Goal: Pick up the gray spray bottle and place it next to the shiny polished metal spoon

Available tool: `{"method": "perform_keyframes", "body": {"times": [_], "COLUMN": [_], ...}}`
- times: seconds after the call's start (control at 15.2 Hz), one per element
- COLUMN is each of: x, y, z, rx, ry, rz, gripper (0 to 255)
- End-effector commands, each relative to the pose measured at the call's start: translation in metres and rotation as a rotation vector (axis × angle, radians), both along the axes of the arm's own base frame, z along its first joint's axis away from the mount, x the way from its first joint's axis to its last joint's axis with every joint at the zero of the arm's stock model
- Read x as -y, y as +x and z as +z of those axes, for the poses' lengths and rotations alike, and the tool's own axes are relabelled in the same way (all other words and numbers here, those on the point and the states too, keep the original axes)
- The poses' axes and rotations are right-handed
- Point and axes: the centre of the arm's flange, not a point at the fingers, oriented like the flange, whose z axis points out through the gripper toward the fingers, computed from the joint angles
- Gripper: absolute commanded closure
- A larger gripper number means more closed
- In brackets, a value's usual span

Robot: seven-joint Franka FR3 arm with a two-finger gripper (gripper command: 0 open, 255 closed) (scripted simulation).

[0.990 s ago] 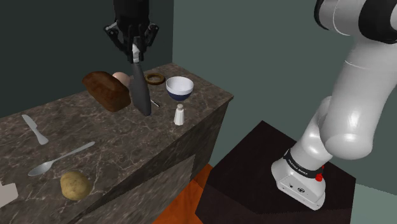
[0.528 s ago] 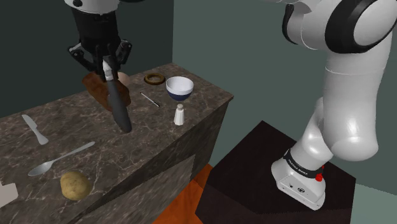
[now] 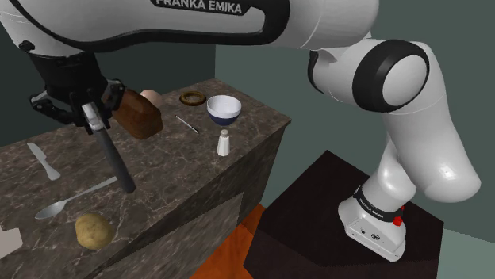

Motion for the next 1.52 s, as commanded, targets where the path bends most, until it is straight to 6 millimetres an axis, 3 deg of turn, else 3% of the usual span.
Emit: {"method": "perform_keyframes", "body": {"times": [0.0,0.79,1.25,1.32,1.45], "x": [-0.005,-0.005,-0.005,-0.005,-0.005], "y": [0.0,0.0,0.0,0.0,0.0], "z": [-0.009,-0.072,-0.072,-0.072,-0.072], "rx": [0.001,0.001,0.001,0.001,0.001], "ry": [0.0,0.0,0.0,0.0,0.0], "rz": [-0.001,-0.001,-0.001,-0.001,-0.001], "gripper": [255,255,255,0,0]}}
